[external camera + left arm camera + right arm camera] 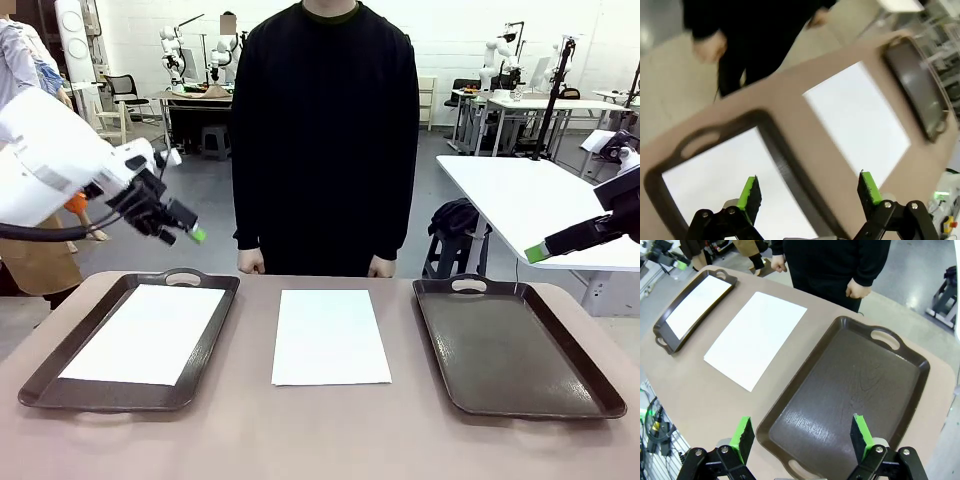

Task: Sort the A4 documents.
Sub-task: Receive the A4 Paper.

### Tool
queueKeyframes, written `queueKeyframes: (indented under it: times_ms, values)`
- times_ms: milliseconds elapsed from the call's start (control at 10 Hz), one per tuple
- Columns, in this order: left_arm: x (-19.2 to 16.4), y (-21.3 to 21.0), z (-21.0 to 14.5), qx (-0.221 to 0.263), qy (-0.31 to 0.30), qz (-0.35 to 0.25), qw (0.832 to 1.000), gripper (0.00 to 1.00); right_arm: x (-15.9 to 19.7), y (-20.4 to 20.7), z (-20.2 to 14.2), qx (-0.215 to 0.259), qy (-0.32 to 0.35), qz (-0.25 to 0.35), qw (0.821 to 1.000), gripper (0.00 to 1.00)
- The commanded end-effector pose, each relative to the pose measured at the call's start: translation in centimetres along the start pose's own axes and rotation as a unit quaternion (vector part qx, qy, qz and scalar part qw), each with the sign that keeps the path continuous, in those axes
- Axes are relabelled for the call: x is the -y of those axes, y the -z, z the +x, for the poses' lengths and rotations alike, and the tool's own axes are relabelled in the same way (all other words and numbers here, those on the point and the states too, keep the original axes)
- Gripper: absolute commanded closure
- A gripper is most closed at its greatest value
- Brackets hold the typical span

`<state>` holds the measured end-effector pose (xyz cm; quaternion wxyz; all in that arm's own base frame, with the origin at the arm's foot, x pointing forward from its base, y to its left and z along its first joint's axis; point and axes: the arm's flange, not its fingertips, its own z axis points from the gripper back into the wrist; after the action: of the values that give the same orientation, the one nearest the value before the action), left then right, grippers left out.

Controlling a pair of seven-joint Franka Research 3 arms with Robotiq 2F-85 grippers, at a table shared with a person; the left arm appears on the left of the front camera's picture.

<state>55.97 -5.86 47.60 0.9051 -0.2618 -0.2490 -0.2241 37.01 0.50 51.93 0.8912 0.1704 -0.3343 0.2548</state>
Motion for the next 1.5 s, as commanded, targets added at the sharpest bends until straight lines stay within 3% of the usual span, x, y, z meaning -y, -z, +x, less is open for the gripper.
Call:
queueKeyframes:
  times_ms: [0,200,400,500,700,1400]
  values:
    - [0.5,-4.6,-3.0,0.012,0.062,-0.115,0.991,0.00,0.1,0.1,-0.1,0.003,0.002,0.008,1.000,0.00]
    - [2.5,-8.8,-4.1,0.018,0.143,-0.149,0.978,0.00,0.1,0.1,-0.1,0.003,0.002,0.008,1.000,0.00]
    - [3.9,-11.7,-4.4,0.034,0.197,-0.118,0.973,0.00,0.1,0.1,-0.1,0.003,0.002,0.008,1.000,0.00]
    - [4.1,-11.6,-4.5,0.052,0.184,-0.066,0.979,0.00,0.1,0.1,-0.1,0.003,0.002,0.008,1.000,0.00]
    - [4.7,-10.7,-4.7,0.050,0.181,-0.024,0.982,0.00,0.1,0.1,-0.1,0.003,0.002,0.008,1.000,0.00]
    - [4.8,-10.0,-5.1,0.001,0.194,-0.052,0.980,0.00,0.1,0.1,-0.1,0.003,0.002,0.008,1.000,0.00]
